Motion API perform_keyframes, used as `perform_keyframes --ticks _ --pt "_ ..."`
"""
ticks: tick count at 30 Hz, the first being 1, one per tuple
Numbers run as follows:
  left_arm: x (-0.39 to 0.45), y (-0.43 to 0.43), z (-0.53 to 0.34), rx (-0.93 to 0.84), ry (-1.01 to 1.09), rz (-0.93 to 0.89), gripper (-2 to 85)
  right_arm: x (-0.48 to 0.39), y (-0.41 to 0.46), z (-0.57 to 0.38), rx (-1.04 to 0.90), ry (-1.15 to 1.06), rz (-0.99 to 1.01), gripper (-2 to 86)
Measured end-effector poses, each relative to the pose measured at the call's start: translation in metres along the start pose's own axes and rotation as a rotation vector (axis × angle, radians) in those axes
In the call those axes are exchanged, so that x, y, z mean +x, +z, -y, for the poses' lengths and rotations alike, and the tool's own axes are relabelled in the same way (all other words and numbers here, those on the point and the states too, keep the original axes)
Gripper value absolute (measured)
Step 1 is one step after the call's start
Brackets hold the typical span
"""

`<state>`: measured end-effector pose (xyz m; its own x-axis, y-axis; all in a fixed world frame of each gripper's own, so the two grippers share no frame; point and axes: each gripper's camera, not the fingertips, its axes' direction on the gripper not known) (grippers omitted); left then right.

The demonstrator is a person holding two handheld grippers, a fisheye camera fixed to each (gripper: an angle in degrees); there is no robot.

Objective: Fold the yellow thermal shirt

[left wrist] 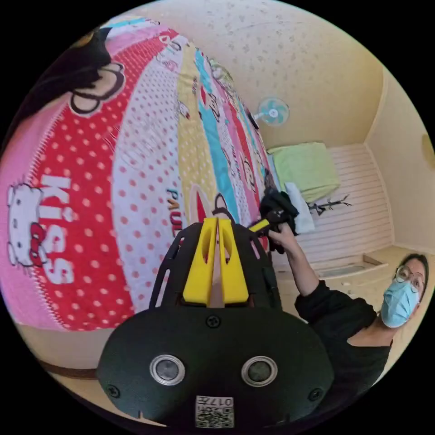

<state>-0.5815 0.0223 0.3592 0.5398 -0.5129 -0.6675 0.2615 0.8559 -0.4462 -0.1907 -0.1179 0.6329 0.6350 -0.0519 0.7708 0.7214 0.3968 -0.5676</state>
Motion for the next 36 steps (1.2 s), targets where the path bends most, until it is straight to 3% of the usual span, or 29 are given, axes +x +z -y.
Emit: perform_keyframes --ticks 3,7,11,12,15,19,21,30,36 --pt "-0.008 -0.038 0.073 -0.063 -0.033 0.226 7.7 -0.032 0.002 0.028 -0.063 -0.058 -0.153 0.4" --pt "-0.013 -0.082 0.146 0.081 -0.051 0.287 10.5 -0.058 0.006 0.063 -0.145 -0.090 -0.259 0.4" --pt "-0.036 -0.043 0.186 -0.123 -0.141 0.579 12.6 -0.071 0.009 0.095 -0.230 -0.082 -0.281 0.4" --pt "-0.048 -0.026 0.185 -0.167 -0.189 0.572 13.3 -0.072 0.009 0.099 -0.241 -0.080 -0.282 0.4" --pt "-0.039 -0.031 0.163 0.060 -0.278 0.543 12.8 -0.081 0.013 0.116 -0.283 -0.080 -0.303 0.4" --pt "-0.007 -0.034 0.134 0.158 -0.207 0.524 6.8 -0.096 0.022 0.132 -0.328 -0.082 -0.355 0.4" --pt "0.016 -0.037 0.125 0.126 -0.117 0.563 4.7 -0.100 0.024 0.134 -0.319 -0.093 -0.364 0.4" --pt "0.163 -0.081 0.028 0.024 0.236 0.476 2.8 -0.089 0.026 0.073 0.116 -0.010 -0.223 0.4" --pt "0.272 -0.050 -0.073 -0.083 0.551 0.161 2.9 -0.115 0.056 0.019 0.423 0.074 -0.348 0.3"
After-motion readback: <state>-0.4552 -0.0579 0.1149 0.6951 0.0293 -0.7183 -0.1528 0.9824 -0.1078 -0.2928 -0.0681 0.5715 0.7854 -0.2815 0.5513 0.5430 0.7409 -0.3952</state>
